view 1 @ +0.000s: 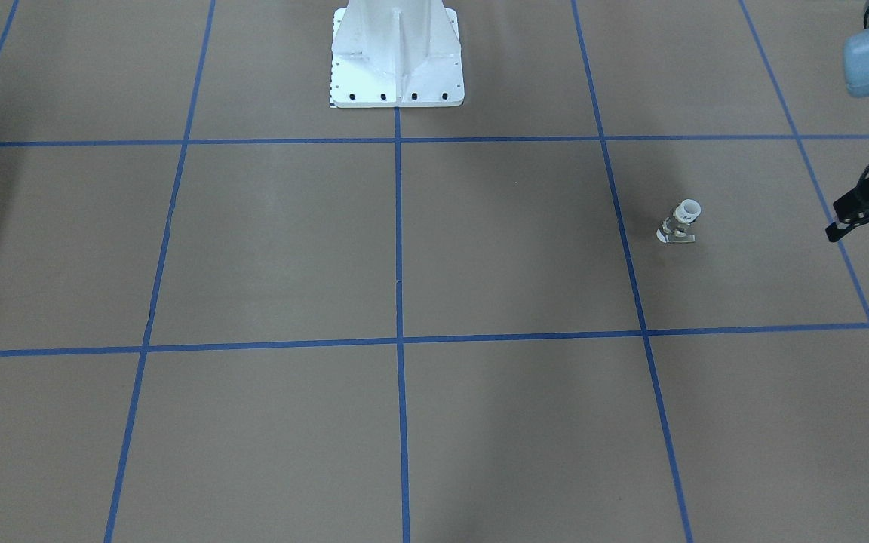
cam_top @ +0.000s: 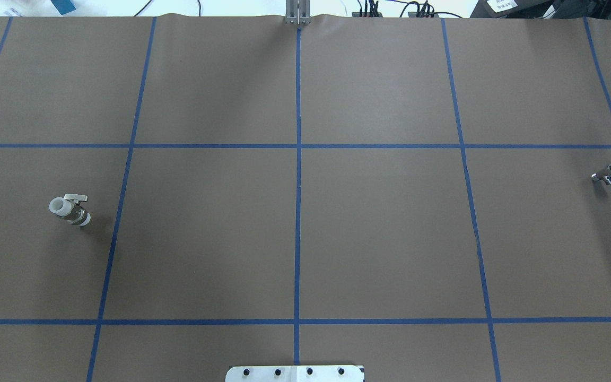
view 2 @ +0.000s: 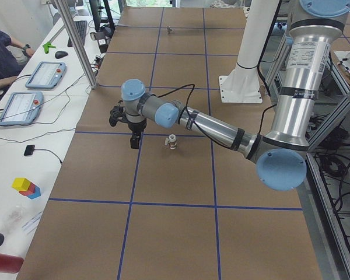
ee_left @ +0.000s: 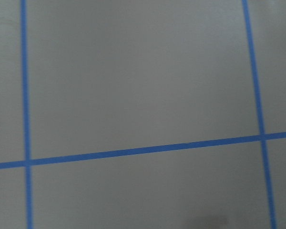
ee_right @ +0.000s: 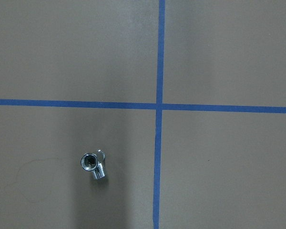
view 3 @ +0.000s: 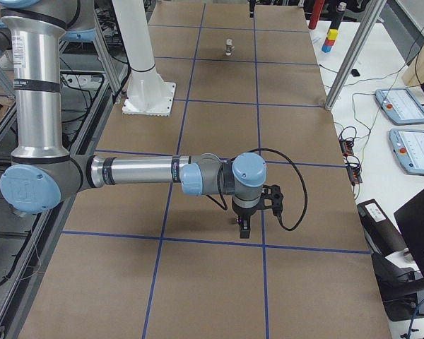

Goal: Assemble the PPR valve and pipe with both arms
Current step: 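Lower the left gripper onto the white-bodied valve and close on it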

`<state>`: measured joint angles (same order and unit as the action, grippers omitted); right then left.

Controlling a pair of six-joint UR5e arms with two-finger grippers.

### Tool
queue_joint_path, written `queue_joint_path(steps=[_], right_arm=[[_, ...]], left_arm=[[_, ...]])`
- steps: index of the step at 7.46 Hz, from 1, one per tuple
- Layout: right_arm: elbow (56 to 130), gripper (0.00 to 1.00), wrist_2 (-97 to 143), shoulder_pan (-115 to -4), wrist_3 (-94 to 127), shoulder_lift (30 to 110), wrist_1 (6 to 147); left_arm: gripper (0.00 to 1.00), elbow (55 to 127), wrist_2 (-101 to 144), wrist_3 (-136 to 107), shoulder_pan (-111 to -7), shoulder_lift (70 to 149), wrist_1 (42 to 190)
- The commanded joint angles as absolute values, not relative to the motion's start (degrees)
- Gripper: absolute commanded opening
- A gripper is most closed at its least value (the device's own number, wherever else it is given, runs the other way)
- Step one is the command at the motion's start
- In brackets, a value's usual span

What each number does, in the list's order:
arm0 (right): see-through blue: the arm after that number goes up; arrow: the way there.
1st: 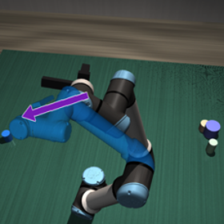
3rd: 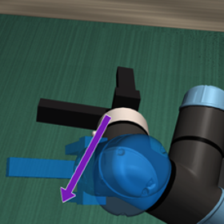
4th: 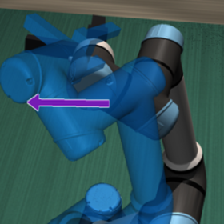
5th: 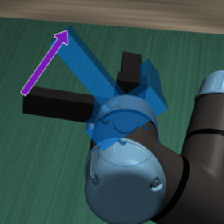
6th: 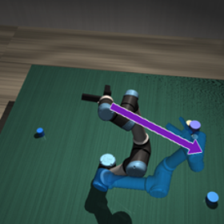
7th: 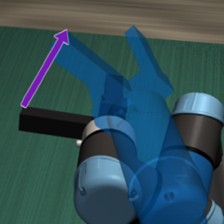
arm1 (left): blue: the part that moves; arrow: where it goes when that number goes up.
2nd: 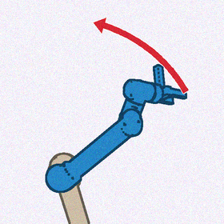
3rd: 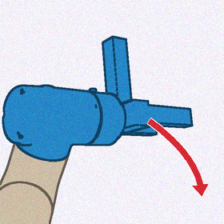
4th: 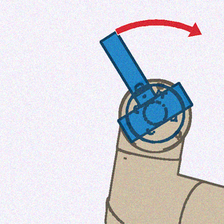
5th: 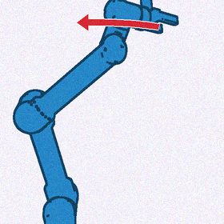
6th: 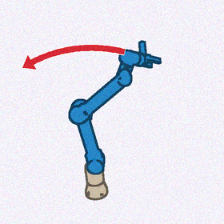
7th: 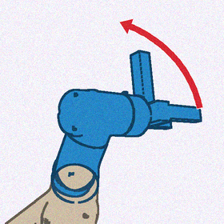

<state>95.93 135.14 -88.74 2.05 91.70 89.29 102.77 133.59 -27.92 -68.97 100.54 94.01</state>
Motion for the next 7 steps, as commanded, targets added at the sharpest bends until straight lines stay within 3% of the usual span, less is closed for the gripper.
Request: queue_joint_path(steps=[1,3,7], right_arm=[[95.7,1.0,135.3,-88.1,2.6,92.3,88.9],[94.1,1.0,135.3,-88.1,2.7,92.0,88.9],[94.6,1.0,135.6,-88.1,2.8,91.8,88.9]], left_arm=[[1.0,103.3,130.0,-35.9,-60.5,101.0,96.0],[1.0,103.6,125.7,-45.8,-53.9,100.5,100.0],[1.0,103.6,125.5,-45.3,-53.4,96.6,102.2]])
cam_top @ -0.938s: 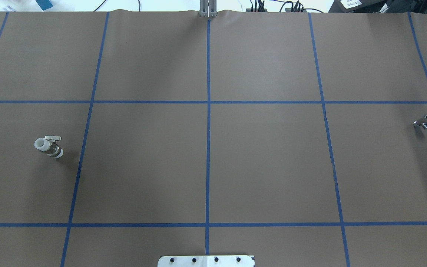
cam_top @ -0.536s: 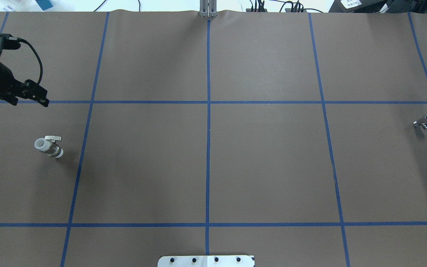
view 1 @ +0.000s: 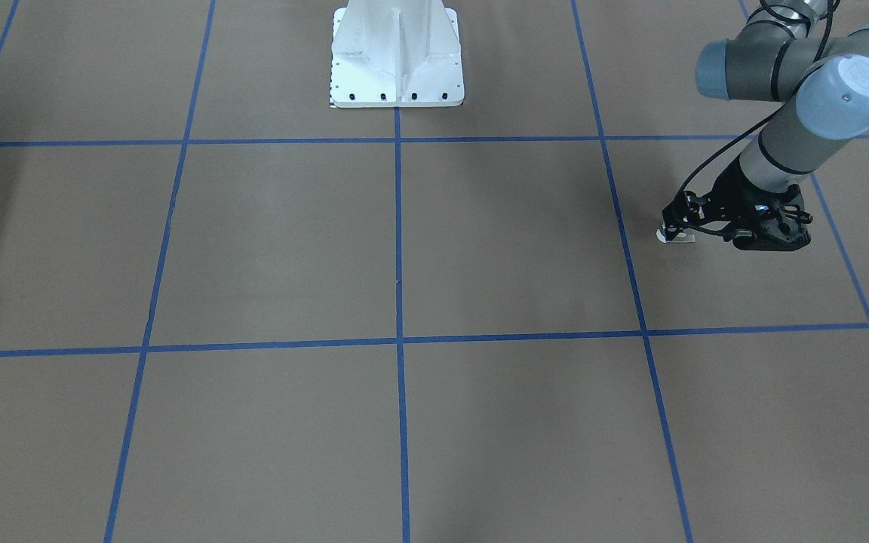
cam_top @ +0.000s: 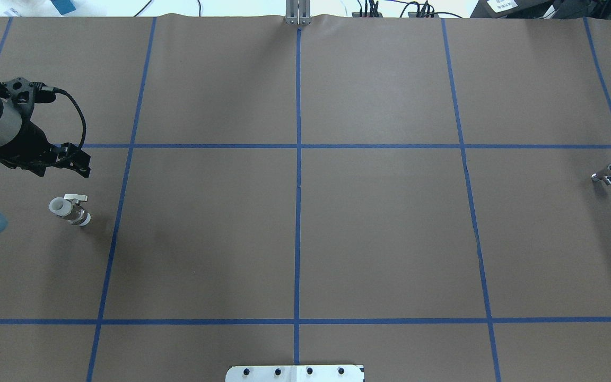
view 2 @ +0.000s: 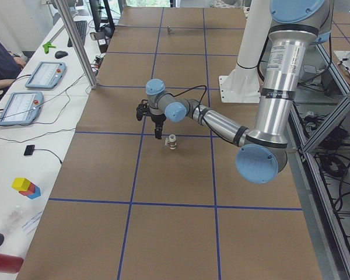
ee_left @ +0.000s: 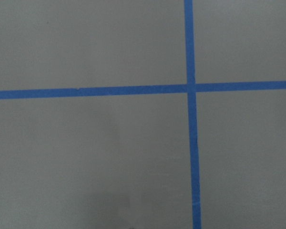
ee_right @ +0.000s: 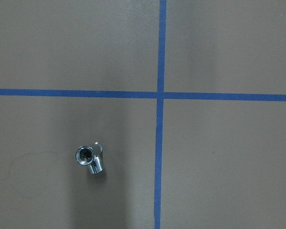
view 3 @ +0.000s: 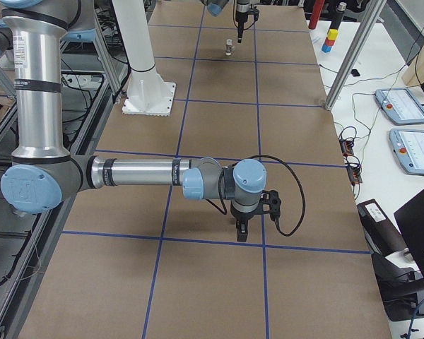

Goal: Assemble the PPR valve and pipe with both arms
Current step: 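Lower the left gripper onto the white-bodied valve and close on it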

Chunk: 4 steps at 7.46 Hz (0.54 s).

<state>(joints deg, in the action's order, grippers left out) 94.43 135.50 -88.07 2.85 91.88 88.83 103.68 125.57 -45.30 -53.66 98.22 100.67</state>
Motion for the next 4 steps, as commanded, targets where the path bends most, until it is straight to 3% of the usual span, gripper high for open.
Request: queue_joint_path(steps=[1,4], right_arm=[[94.5,1.0,135.6,-88.1,2.8,91.8,88.9],[94.2,1.0,135.7,-88.1,2.8,91.7,88.9]], left_arm=[[1.0,103.6,125.5,-45.3,-52.8,95.1,104.1],[1.0,103.6,125.5,-45.4,-51.3,94.7,104.6]])
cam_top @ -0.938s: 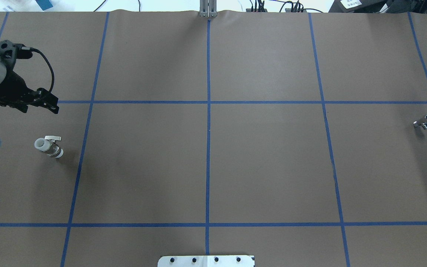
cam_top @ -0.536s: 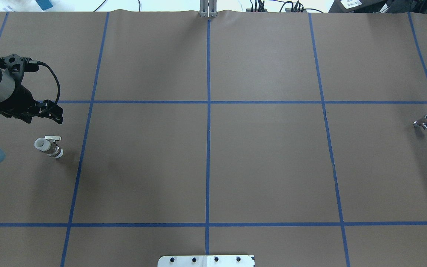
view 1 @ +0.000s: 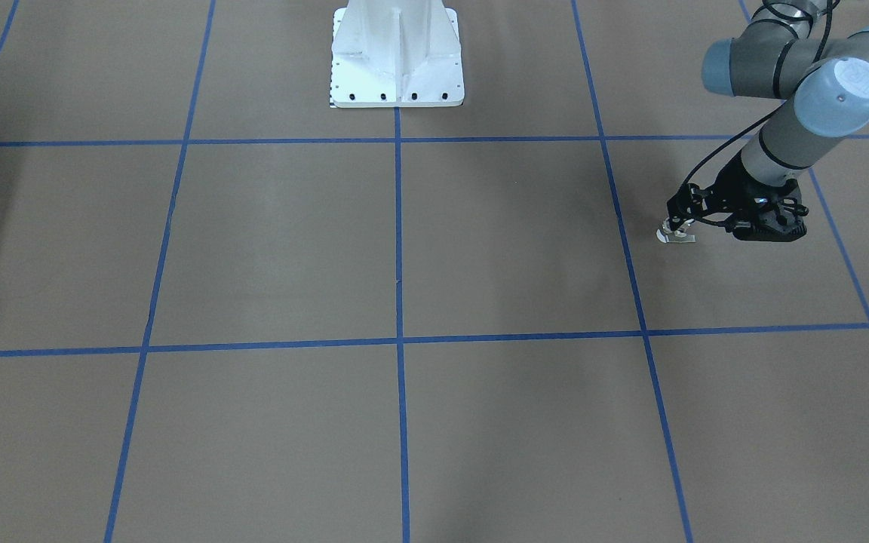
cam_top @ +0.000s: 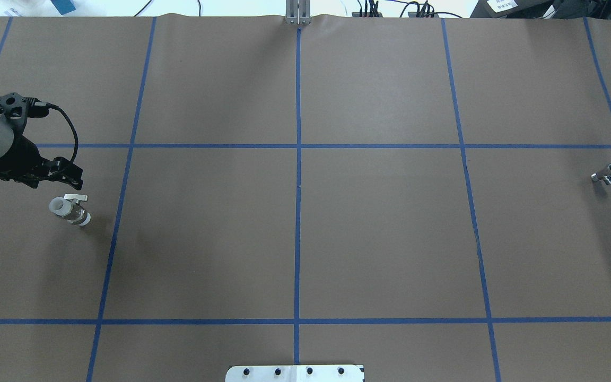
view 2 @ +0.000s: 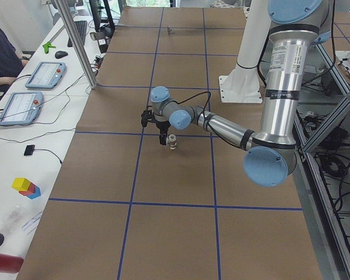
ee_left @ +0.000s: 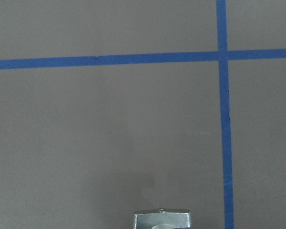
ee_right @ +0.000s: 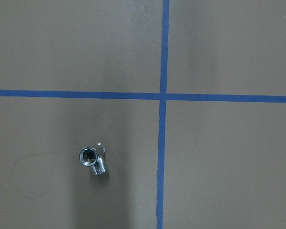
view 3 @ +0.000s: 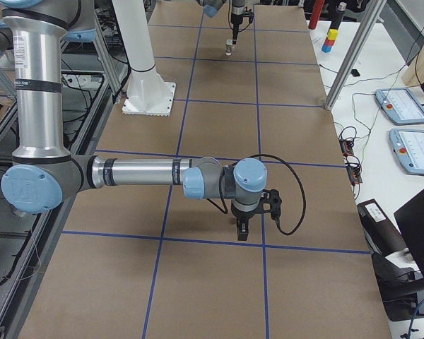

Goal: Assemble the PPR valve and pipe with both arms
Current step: 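Lower the left gripper onto the white-bodied valve and close on it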

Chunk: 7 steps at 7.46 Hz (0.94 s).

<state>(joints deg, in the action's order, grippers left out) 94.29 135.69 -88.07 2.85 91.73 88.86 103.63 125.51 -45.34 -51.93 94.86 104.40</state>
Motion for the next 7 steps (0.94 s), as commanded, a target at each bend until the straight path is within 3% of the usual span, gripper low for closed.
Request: queue_joint_path(steps=[1,6,7], right_arm=[[94.1,1.0,135.8,-88.1,2.8,91.7,88.9],[94.2,1.0,135.8,-88.1,2.9,91.5,88.9],[94.0,1.0,135.8,-88.1,2.9,91.2,89.0]], left_arm=[[1.0,103.6,125.5,-45.4,-50.8,94.7,104.6],[0.99,103.7,125.5,-45.5,-49.2,94.0,104.6],[0.94,103.7,125.5,-45.4,-49.2,93.7,104.6]])
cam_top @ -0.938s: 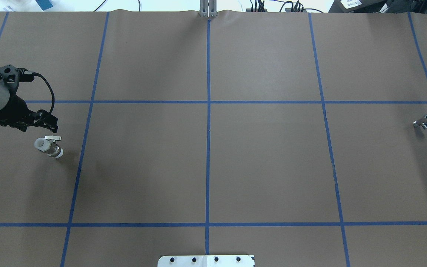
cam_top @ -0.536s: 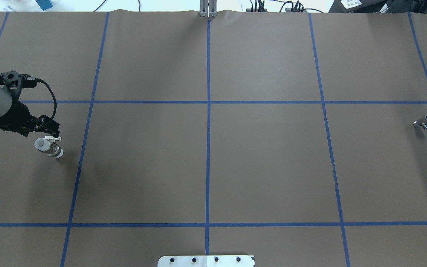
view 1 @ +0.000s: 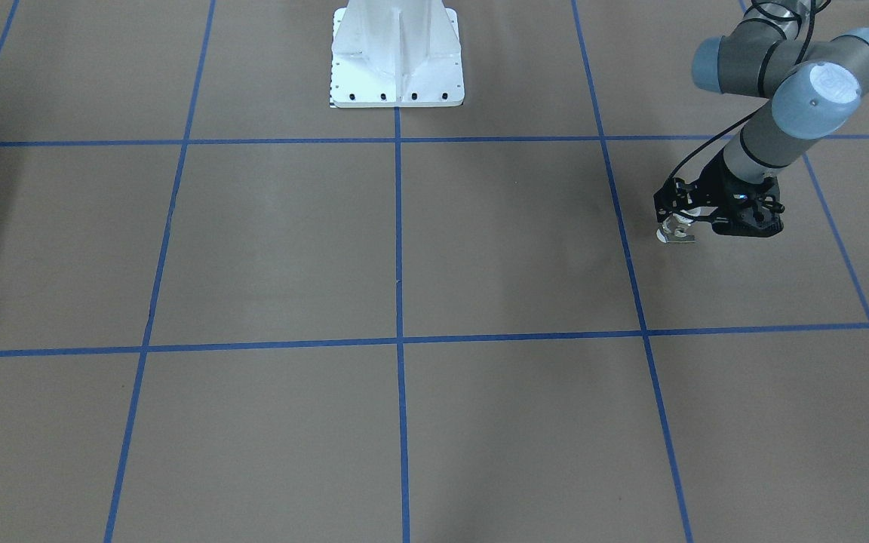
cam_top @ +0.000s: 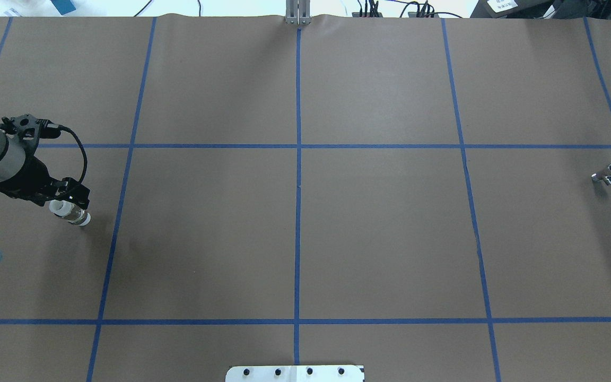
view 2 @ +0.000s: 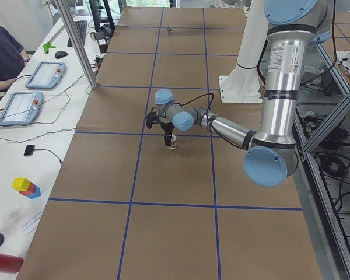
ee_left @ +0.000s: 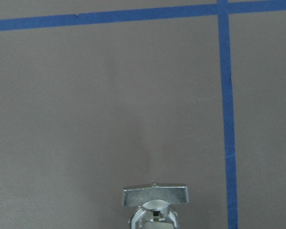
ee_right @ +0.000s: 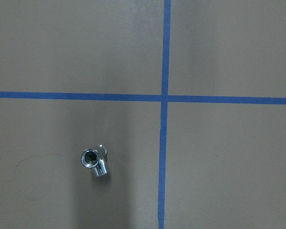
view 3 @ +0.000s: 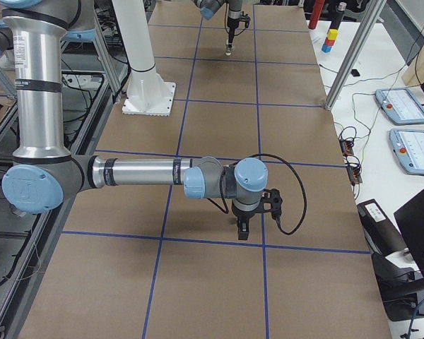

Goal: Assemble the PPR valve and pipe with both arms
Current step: 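Lift the valve with the left gripper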

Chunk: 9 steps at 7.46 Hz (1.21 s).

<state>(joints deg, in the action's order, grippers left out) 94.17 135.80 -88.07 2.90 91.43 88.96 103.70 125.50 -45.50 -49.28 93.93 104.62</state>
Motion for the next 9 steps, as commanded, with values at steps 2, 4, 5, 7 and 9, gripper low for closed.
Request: queue_joint_path(steps=[2,4,5,7,9], right_arm=[[94.0,1.0,135.7,-88.1,2.9,91.1,89.0],[94.0,1.0,135.7,-88.1,2.9,91.1,89.1],[94.0,1.0,135.7,-88.1,2.9,91.1,89.1],[93.9,1.0,135.7,-88.1,2.9,91.1,89.1],[94.0,1.0,135.7,-88.1,2.9,91.1,89.1]], left_arm=[[0.91,103.7,125.5,-45.4,-49.0,93.5,104.5],[0.8,103.7,125.7,-45.6,-48.6,93.5,104.3],[0.65,103.7,125.7,-45.7,-48.6,93.5,104.2],[0.28,103.9,125.7,-45.7,-48.6,93.0,104.2],[0.0,108.9,125.8,-46.1,-48.9,90.5,103.5]])
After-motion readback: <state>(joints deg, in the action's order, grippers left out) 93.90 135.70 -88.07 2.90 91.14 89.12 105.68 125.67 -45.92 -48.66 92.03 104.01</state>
